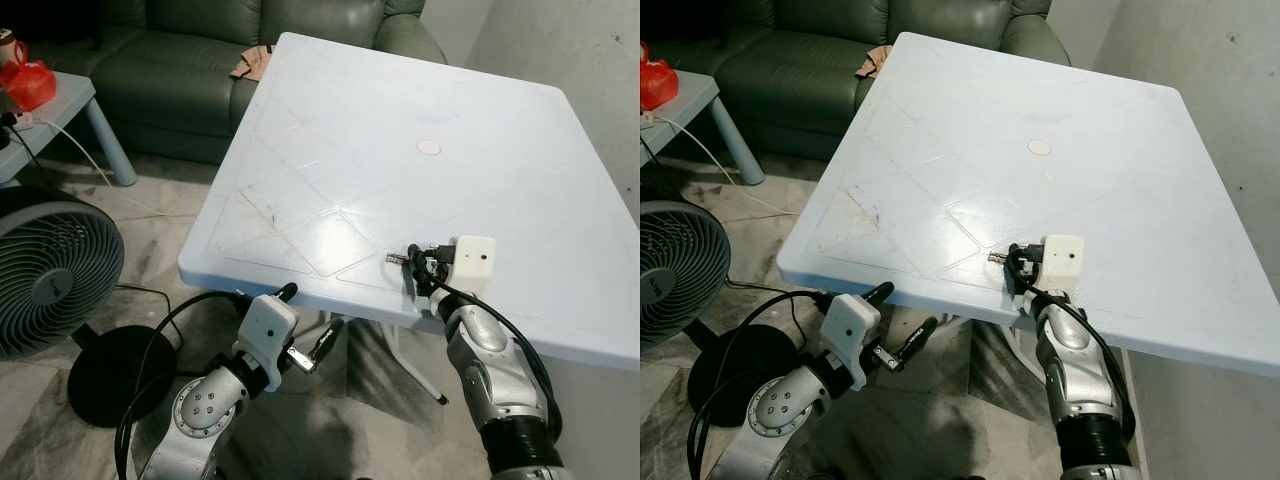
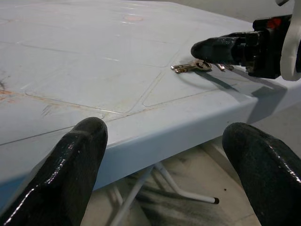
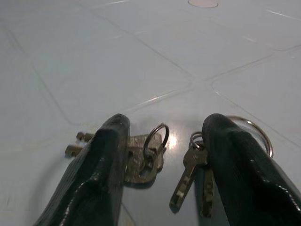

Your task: Hang keys on a hook

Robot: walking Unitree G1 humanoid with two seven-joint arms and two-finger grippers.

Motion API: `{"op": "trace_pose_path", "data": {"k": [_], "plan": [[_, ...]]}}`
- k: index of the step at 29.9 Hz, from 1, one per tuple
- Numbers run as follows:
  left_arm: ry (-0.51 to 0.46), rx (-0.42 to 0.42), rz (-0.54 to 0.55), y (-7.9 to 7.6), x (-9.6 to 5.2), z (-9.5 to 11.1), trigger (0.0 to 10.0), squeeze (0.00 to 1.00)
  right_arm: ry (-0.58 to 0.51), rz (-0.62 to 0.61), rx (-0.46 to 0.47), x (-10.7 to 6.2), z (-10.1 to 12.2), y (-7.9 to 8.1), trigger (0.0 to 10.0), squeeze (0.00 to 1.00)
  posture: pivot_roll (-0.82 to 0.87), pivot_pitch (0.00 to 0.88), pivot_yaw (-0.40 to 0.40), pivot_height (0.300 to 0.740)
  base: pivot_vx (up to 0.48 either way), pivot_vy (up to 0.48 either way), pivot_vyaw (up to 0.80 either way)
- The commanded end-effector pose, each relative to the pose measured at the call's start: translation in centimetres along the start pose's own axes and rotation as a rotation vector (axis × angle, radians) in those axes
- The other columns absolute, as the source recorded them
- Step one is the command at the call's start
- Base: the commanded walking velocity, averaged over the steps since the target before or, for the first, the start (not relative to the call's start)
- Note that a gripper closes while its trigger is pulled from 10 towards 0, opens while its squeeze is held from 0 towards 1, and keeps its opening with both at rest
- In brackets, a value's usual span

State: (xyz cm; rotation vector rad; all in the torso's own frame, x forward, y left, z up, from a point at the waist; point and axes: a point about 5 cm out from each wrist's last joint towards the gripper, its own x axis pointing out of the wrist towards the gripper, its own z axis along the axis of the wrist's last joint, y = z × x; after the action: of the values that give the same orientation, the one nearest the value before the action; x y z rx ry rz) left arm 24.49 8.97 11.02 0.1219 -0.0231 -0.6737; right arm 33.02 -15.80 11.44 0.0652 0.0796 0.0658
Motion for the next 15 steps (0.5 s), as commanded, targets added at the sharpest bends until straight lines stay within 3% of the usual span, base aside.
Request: {"op": "trace_pose_path", "data": {"k": [1,3,4,8,9,10,11,14,15], "plan": [[0.004,-0.001,-0.011,-0.26,0.13,-0.11,10.0,0.00,-0.001,0.013,-0.017,-0.35,0.15,-0.29,7.0,0.00,-0.02,0.187,-0.106,0.740,0.000,0.000,0.00],[0.003,0.000,-0.012,-0.28,0.18,-0.08,10.0,0.00,0.005,0.024,-0.023,-0.48,0.07,-0.30,5.8,0.00,-0.02,0.187,-0.106,0.740,0.000,0.000,0.00],[0.003,0.000,-0.012,-0.28,0.20,-0.06,10.0,0.00,0.009,0.030,-0.027,-0.54,0.01,-0.30,4.5,0.00,-0.02,0.187,-0.106,0.740,0.000,0.000,0.00],[0.001,0.001,-0.012,-0.29,0.23,-0.04,10.0,0.00,0.014,0.050,-0.038,-0.64,-0.05,-0.21,4.6,0.00,-0.02,0.187,-0.106,0.740,0.000,0.000,0.00],[0.001,0.003,-0.012,-0.31,0.24,-0.03,10.0,0.00,0.012,0.049,-0.038,-0.71,-0.05,-0.17,2.2,0.00,-0.02,0.187,-0.106,0.740,0.000,0.000,0.00],[0.001,0.003,-0.012,-0.31,0.24,-0.03,10.0,0.00,0.012,0.049,-0.038,-0.71,-0.05,-0.17,2.2,0.00,-0.02,0.187,-0.106,0.740,0.000,0.000,0.00],[0.001,0.004,-0.012,-0.32,0.24,-0.03,10.0,0.00,0.010,0.041,-0.046,-0.78,-0.03,-0.16,0.0,0.00,-0.02,0.187,-0.106,0.740,0.000,0.000,0.00],[0.001,0.005,-0.010,-0.33,0.27,-0.08,10.0,0.00,0.024,0.041,-0.040,-0.75,-0.23,-0.13,0.1,0.00,-0.02,0.180,-0.109,0.740,0.000,0.000,0.00],[0.001,0.004,-0.010,-0.34,0.26,-0.09,10.0,0.00,0.026,0.040,-0.041,-0.77,-0.24,-0.14,1.3,0.00,-0.02,0.180,-0.109,0.740,0.000,0.000,0.00]]}}
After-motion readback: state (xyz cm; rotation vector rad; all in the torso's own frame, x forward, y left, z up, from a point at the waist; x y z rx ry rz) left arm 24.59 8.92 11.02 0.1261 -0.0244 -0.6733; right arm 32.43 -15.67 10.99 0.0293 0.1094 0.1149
